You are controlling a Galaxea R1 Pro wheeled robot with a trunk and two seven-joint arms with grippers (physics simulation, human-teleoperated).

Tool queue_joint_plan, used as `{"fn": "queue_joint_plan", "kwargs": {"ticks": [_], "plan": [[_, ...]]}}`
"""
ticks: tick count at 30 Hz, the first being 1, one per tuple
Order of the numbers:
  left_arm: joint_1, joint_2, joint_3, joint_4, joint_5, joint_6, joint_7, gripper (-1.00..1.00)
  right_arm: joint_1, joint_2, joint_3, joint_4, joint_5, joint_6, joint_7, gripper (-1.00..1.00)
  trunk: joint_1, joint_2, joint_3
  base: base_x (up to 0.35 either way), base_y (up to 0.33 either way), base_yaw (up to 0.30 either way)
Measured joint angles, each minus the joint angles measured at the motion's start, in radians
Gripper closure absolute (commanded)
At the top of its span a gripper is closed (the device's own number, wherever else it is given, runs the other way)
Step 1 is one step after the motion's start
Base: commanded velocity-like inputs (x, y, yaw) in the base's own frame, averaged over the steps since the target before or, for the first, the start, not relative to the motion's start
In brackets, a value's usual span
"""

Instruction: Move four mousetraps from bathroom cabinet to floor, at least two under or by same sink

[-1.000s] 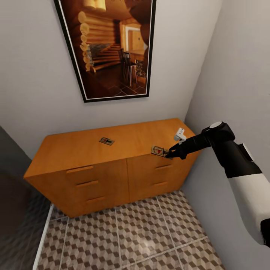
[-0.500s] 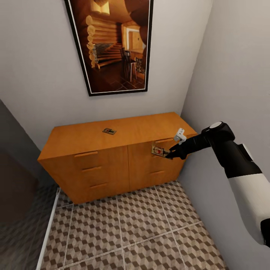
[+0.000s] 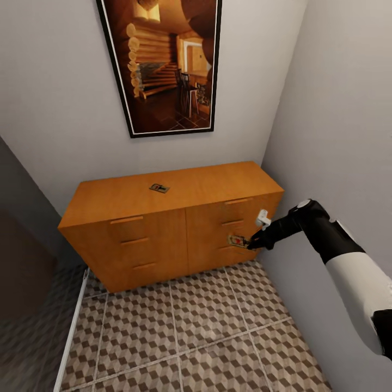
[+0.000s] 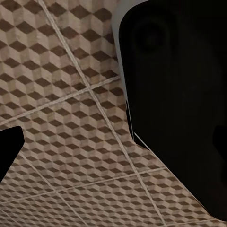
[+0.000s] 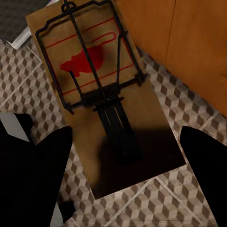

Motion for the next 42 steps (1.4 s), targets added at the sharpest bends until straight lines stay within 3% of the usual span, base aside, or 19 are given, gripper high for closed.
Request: {"fn": "queue_joint_plan", "kwargs": {"ticks": [4, 7, 9, 11, 14, 17, 19, 23, 28, 29, 37, 40, 42], "plan": [[0.000, 0.000, 0.000, -0.001, 0.000, -0.001, 0.000, -1.00, 0.000, 0.031, -0.001, 0.248, 0.002, -0.154, -0.110, 1.00, 0.000, 0.000, 0.000, 0.000, 0.000, 0.000], [0.000, 0.002, 0.000, -0.002, -0.001, -0.001, 0.001, -1.00, 0.000, 0.055, 0.002, 0.508, 0.001, -0.359, -0.248, 1.00, 0.000, 0.000, 0.000, 0.000, 0.000, 0.000], [0.000, 0.002, 0.000, -0.003, -0.001, -0.001, 0.001, -1.00, 0.001, 0.071, 0.005, 0.699, 0.002, -0.536, -0.364, 1.00, 0.000, 0.000, 0.000, 0.000, 0.000, 0.000], [0.001, 0.002, 0.000, -0.004, -0.002, -0.001, 0.001, -1.00, 0.007, 0.079, -0.002, 0.775, 0.000, -0.640, -0.431, 1.00, 0.000, 0.000, 0.000, 0.000, 0.000, 0.000], [0.001, 0.003, 0.000, -0.005, -0.003, -0.001, 0.001, -1.00, 0.054, 0.083, 0.000, 0.819, 0.001, -0.724, -0.484, 1.00, 0.000, 0.000, 0.000, 0.000, 0.000, 0.000], [0.001, 0.003, 0.000, -0.007, -0.003, -0.002, 0.001, -1.00, 0.191, 0.085, 0.006, 0.840, 0.005, -0.783, -0.534, 1.00, 0.000, 0.000, 0.000, 0.000, 0.000, 0.000], [0.001, 0.003, 0.000, -0.008, -0.004, -0.002, 0.001, -1.00, 0.244, 0.087, 0.000, 0.844, 0.004, -0.814, -0.580, 1.00, 0.000, 0.000, 0.000, 0.000, 0.000, 0.000], [0.001, 0.002, 0.001, -0.016, -0.004, -0.009, 0.001, -1.00, 0.353, 0.097, -0.004, 0.847, -0.002, -0.894, -0.759, 1.00, 0.000, 0.000, 0.000, 0.000, 0.000, 0.000], [0.001, -0.001, 0.000, -0.054, -0.005, -0.064, 0.001, -1.00, 0.475, 0.124, -0.003, 0.848, -0.011, -0.979, -1.043, 1.00, 0.000, 0.000, 0.000, 0.000, 0.000, 0.000], [0.001, -0.002, 0.000, -0.063, -0.006, -0.075, 0.000, -1.00, 0.502, 0.139, -0.003, 0.848, -0.020, -0.999, -1.098, 1.00, 0.000, 0.000, 0.000, 0.000, 0.000, 0.000], [0.001, -0.016, 0.001, -0.109, -0.009, -0.092, 0.000, -1.00, 0.612, 0.212, -0.007, 0.848, -0.103, -1.097, -1.339, 1.00, 0.000, 0.000, 0.000, 0.000, 0.000, 0.000], [0.001, -0.018, 0.003, -0.125, -0.009, -0.092, 0.001, -1.00, 0.638, 0.231, -0.008, 0.848, -0.156, -1.139, -1.412, 1.00, 0.000, 0.000, 0.000, 0.000, 0.000, 0.000], [0.001, -0.019, 0.004, -0.151, -0.009, -0.090, 0.003, -1.00, 0.649, 0.244, -0.005, 0.848, -0.217, -1.184, -1.458, 1.00, 0.000, 0.000, 0.000, 0.000, 0.000, 0.000]]}}
